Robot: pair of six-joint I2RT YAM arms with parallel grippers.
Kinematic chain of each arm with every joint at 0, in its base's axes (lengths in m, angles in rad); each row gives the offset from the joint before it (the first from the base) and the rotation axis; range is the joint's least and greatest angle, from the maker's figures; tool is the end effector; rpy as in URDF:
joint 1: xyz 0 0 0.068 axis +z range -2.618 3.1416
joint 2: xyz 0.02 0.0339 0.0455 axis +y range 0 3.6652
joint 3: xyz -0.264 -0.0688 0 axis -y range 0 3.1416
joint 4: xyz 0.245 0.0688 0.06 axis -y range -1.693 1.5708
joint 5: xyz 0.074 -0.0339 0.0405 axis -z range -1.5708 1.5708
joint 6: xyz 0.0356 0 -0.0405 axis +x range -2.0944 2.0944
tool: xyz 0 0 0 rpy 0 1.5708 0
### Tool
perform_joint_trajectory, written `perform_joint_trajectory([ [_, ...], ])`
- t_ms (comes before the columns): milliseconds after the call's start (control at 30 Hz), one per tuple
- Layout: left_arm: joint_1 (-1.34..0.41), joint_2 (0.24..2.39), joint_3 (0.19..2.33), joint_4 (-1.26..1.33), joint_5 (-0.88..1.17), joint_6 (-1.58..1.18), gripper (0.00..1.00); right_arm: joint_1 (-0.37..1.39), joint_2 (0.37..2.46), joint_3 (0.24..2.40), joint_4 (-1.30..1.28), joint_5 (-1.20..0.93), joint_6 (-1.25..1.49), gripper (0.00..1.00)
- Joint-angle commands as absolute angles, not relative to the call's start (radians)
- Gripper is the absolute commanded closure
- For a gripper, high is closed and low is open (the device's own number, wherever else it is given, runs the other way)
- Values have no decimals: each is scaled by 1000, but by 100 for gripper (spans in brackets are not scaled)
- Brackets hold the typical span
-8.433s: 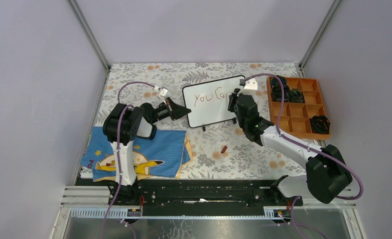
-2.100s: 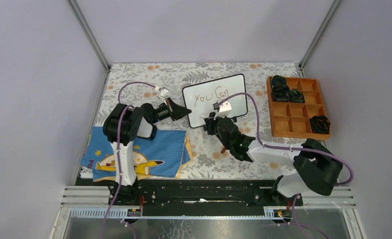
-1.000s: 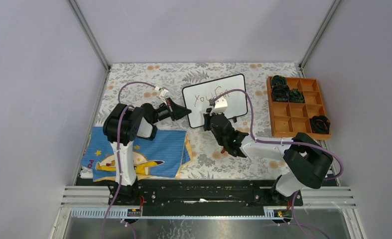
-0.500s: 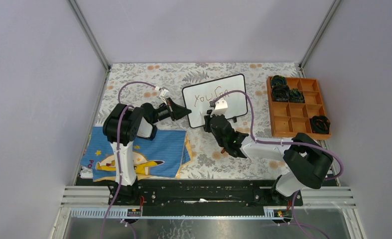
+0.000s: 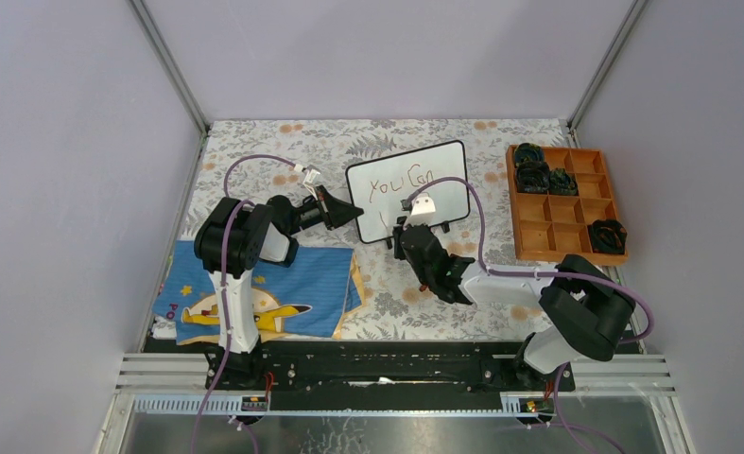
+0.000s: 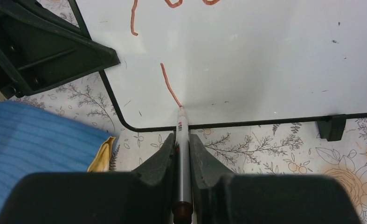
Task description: Write a sentence on the whiteboard
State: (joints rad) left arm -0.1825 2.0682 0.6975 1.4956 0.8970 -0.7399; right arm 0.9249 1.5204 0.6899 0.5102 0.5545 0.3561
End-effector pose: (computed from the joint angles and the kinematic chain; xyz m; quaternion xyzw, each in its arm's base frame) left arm 0.3381 -0.0907 0.1293 0.1486 0.6626 -0.5576 0.4774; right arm 0.2047 0.2404 0.2039 -0.0650 0.7935 0.1585 0.5840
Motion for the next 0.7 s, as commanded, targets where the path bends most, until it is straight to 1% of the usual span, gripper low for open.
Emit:
perform_joint_trajectory([
  [0,-195,2046,684,1470,898,-714,100,929,1491,695,511,558,367,100],
  [367,-198,2046,684,1464,899,-709,100,929,1512,764,518,557,337,100],
  [667,-199,2047,686,1463,900,-709,100,929,1526,779,527,520,332,100],
])
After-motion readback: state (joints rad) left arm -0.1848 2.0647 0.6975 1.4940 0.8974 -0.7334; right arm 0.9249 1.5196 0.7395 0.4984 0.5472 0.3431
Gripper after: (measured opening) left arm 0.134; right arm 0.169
